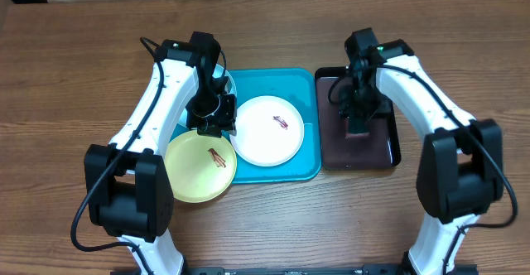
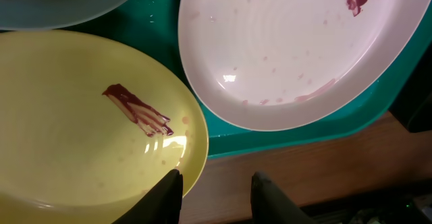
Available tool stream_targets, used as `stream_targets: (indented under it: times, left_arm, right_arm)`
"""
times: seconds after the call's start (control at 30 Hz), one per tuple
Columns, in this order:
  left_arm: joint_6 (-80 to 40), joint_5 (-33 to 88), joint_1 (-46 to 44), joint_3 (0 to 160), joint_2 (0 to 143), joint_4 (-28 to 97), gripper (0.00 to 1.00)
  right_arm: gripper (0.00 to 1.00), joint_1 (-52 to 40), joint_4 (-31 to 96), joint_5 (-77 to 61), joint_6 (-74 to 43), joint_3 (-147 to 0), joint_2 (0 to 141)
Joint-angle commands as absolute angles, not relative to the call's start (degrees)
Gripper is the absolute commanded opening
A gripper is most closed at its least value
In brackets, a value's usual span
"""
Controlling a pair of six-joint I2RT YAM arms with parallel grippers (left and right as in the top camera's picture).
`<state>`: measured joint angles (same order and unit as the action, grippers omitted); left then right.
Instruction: Clean dirty plates on tray and stack at the side
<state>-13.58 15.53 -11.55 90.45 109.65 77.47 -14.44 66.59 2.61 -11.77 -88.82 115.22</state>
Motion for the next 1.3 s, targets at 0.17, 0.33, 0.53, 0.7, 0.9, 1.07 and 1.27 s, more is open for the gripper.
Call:
stream_targets:
  times: [0.17, 0.33, 0.53, 0.7, 0.9, 1.07, 1.27]
  left_arm:
    - [-14.4, 14.8, -11.7, 90.4, 109.7, 77.1, 0.36]
    - [-14.4, 14.8, -11.7, 90.4, 109.7, 77.1, 0.36]
    - [-14.4, 14.8, -11.7, 90.4, 109.7, 77.1, 0.36]
    - [-14.4, 14.8, -11.7, 90.4, 109.7, 77.1, 0.40]
    - [-14.4, 14.8, -11.8, 90.4, 109.7, 77.1, 0.43]
    - [-14.4, 14.8, -11.8, 90.4, 109.7, 77.1, 0.46]
    - [-14.4, 14.8, -11.8, 90.4, 109.7, 77.7, 0.47]
  right_arm:
    - [0.58, -14.5, 64.0, 4.0, -12.3, -86.7, 118.5]
    - [0.55, -14.5, 61.9, 3.7, -12.3, -83.9, 118.5]
    - [0.58, -14.5, 63.3, 3.4, -12.3, -83.7, 118.5]
    - [0.63, -14.5, 64.1, 3.4, -12.3, -83.7, 118.5]
    - [0.04, -14.5, 64.8, 3.4, -12.3, -83.7, 118.5]
    - [0.81, -14.3, 61.5, 3.6, -12.0, -83.7, 118.5]
    - [0.77, -14.0, 58.3, 3.6, -12.1, -83.7, 118.5]
